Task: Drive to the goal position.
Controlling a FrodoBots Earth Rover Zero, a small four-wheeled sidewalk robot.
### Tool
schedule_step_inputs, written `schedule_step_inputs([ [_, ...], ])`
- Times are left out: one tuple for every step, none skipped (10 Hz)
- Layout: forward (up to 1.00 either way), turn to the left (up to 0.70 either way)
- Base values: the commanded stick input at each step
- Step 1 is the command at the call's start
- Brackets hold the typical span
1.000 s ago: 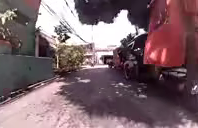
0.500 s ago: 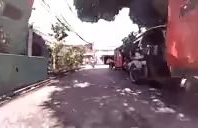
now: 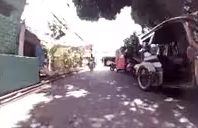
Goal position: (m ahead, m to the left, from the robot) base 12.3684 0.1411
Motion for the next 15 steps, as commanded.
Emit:
schedule_step_inputs([
  [1.0,-0.21],
  [1.0,0.0],
  [1.0,0.0],
  [1.0,0.0],
  [1.0,0.0],
  [1.0,0.0],
  [1.0,0.0],
  [1.0,0.0],
  [1.0,0.0],
  [1.0,0.0],
  [1.0,0.0],
  [1.0,0.0],
  [1.0,0.0],
  [1.0,0.0],
  [1.0,0.0],
])
